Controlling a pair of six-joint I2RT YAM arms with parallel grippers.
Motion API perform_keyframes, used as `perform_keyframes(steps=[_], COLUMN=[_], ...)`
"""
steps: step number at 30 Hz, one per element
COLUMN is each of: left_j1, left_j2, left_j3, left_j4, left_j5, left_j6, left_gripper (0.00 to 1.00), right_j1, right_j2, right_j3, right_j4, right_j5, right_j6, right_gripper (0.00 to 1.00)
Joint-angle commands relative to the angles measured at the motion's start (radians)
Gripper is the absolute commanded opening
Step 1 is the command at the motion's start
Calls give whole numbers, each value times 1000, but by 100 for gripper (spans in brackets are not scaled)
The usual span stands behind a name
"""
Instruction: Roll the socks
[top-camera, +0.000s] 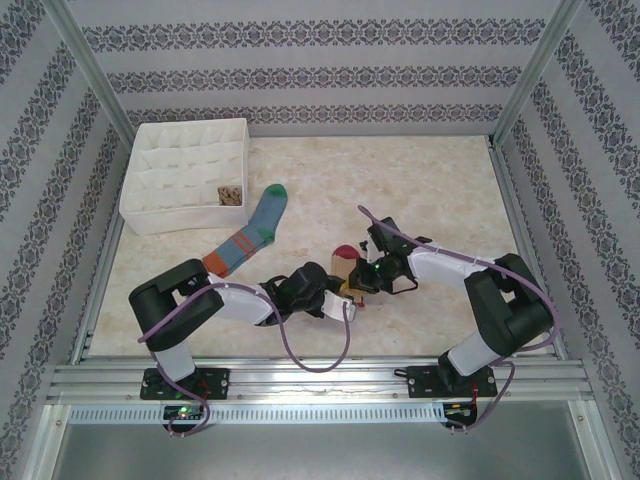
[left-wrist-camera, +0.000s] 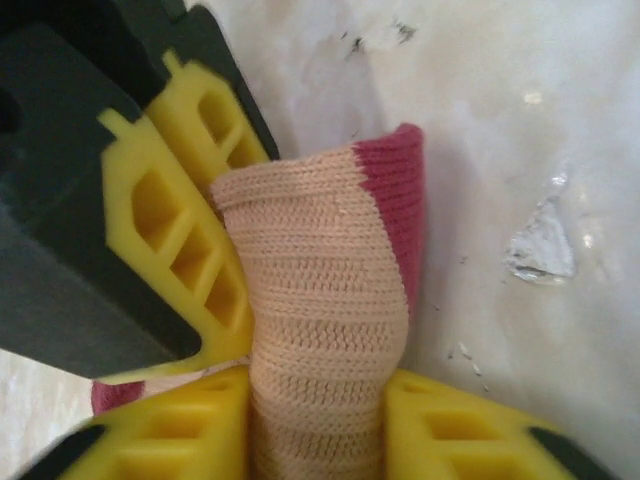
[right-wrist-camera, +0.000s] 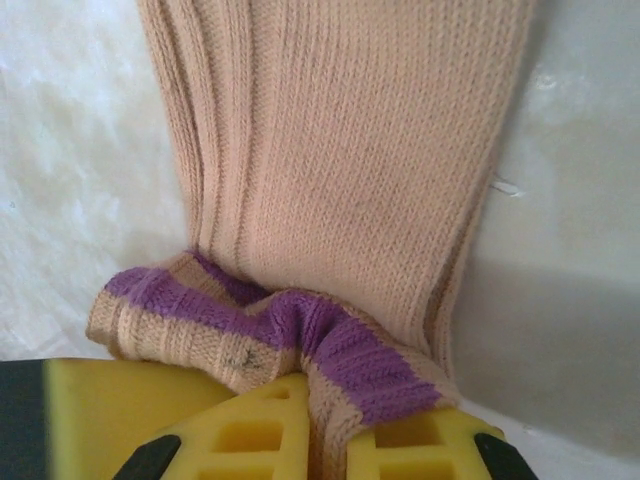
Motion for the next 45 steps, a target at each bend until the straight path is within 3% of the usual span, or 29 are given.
perform_keyframes(steps=[1,2,6,11,15,21,29,33,38,45], left_j1=[-3,3,52,134,199,262,306,331,349,353], left_j2=[26,16,-6,15,77,170,256,286,284,255], left_j3=[56,70,127,231,339,466,530,538,526,523], left_j4=[-129,-172,-353,-583,-757,-919,-966,-950,-904,-883], left_j5=[-15,13,181,412,574,698,741,782,806,750], left_j6=[-37,-60,-162,-264,-325,-373,-425,-466,-493,-483], left_gripper=[5,0,0,0,0,0,0,1,12,25], right_j1=[2,-2,-21,-51,-54,-54,-37,-33,-31,-16], right_j2=[45,34,-40,-158,-212,-215,-144,-137,-100,-22], right_j3=[-58,-63,-87,-107,-115,-148,-140,-159,-170,-131], right_j4=[-101,-99,-67,-47,-13,128,213,226,229,161], right_j5=[11,9,3,38,48,10,-50,-51,-50,8], right_j6=[-16,-16,-16,-48,-87,-115,-158,-171,-182,-194], right_gripper=[19,24,51,59,59,60,59,54,44,33])
